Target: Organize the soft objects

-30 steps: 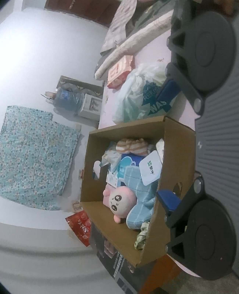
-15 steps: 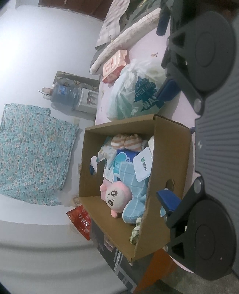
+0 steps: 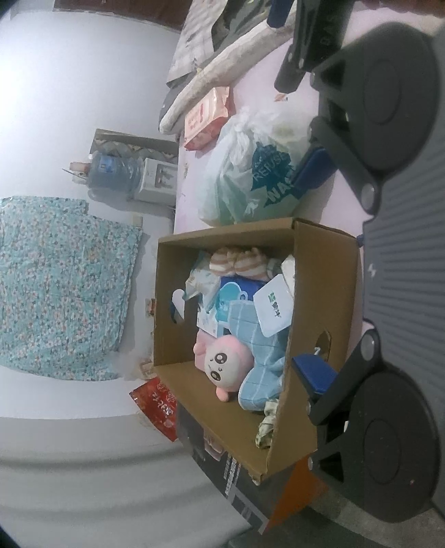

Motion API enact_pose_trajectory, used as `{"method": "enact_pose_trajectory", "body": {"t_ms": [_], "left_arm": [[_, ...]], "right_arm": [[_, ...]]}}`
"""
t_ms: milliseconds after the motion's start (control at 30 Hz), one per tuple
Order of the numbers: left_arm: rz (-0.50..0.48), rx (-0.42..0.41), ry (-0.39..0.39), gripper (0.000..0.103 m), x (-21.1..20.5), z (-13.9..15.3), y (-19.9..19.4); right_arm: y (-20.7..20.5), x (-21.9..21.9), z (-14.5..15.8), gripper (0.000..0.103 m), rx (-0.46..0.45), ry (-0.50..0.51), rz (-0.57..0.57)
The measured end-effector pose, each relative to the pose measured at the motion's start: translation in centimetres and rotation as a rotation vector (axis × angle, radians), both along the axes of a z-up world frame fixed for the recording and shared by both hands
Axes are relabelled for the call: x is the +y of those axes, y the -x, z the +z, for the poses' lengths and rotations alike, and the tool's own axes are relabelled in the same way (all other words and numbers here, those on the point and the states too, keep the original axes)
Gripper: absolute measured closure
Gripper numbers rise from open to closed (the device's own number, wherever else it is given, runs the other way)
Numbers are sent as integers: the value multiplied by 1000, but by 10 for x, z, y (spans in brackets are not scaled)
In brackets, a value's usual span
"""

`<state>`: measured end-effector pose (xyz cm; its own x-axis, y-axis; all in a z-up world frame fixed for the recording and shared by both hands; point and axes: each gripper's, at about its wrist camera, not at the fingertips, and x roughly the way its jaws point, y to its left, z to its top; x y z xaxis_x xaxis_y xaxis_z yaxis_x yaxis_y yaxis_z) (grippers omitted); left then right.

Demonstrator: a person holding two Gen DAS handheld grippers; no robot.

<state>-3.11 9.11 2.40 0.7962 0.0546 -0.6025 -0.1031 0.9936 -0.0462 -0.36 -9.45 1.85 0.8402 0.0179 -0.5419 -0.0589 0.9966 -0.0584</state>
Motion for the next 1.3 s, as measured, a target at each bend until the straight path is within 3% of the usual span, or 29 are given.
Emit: {"method": "enact_pose_trajectory", "body": {"t_ms": [133, 433, 800, 1300], "left_arm": [[6, 1, -13, 0, 0, 1, 1], [54, 77, -10, 0, 15, -5, -7], [49, 161, -29, 0, 19, -5, -15], [88, 167, -67, 0, 31, -6, -14]], "right_arm": [[-2, 4, 11, 1, 29, -8, 27], [1, 8, 12, 1, 110, -155, 16], [-1, 28, 14, 1, 147, -109, 42], [-9, 45, 7, 1, 184, -75, 75]]}}
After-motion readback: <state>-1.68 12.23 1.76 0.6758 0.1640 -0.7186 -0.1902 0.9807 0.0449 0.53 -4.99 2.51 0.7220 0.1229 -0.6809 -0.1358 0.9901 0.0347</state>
